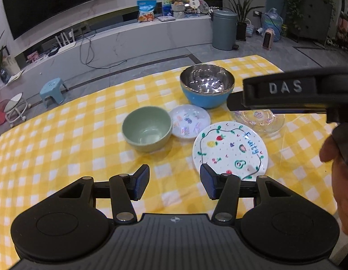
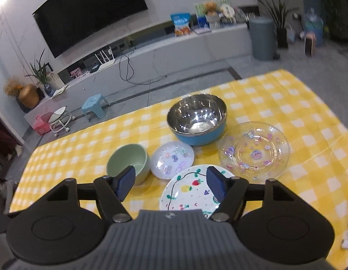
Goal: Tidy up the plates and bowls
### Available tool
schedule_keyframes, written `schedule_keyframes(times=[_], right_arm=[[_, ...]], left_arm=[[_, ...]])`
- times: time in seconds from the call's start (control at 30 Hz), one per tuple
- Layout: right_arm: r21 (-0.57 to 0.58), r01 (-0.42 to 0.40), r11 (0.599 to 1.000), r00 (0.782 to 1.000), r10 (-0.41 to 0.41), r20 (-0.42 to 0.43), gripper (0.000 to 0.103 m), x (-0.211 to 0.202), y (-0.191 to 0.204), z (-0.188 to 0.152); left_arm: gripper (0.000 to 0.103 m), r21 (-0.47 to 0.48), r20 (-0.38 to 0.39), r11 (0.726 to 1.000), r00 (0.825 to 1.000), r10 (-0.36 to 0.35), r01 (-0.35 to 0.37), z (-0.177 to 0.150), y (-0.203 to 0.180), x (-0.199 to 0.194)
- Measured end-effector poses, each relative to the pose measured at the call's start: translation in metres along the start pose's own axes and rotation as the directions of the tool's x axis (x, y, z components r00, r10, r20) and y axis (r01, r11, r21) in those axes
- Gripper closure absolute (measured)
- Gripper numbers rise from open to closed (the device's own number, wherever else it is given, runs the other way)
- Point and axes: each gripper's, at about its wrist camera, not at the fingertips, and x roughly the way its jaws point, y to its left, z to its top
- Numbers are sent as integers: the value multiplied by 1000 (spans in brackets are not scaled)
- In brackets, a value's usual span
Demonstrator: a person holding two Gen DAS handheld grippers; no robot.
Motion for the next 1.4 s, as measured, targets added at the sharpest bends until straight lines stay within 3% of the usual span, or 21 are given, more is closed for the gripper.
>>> schedule_keyframes(times=[0.17,0.23,0.3,0.4,0.63,0.73,0.87,0.93,1.0,1.07,1.13,1.4], right_arm=[[47,35,998,999,-33,-39,28,25,-23,24],[45,68,997,996,-66,-57,16,37,-32,33],[11,116,993,990,-115,-81,8,48,-37,40],[-69,138,988,987,-143,-71,3,60,-42,46],[-96,157,983,986,-161,-36,3,78,-52,66],[-71,176,982,980,-182,-78,3,95,-58,81],[63,78,995,995,-74,-66,3,107,-79,90],[93,85,992,992,-75,-106,3,120,-86,93],[75,92,993,994,-87,-69,3,125,-88,93],[72,110,991,991,-104,-78,8,134,-91,95],[90,120,989,989,-111,-97,25,143,-97,96],[88,87,992,992,-78,-99,29,165,-100,99]], left_arm=[[42,9,-17,1000,1000,-9,9,18,-3,20],[42,13,-19,1000,1000,-7,7,27,-3,27],[42,10,-19,1000,1000,-7,8,37,-2,35],[42,-6,-23,1000,1000,-12,11,54,2,48],[41,-33,-36,999,999,-3,2,91,11,83],[40,-59,-35,998,999,-7,5,104,14,97],[38,-78,-37,997,999,-16,13,119,15,118],[38,-91,-50,996,998,-27,22,125,16,130],[38,-113,-54,993,998,-29,23,128,17,141],[38,-127,-61,992,998,-30,22,132,16,152],[38,-137,-68,990,997,-34,24,135,17,161],[38,-138,-96,990,995,-42,29,137,13,186]])
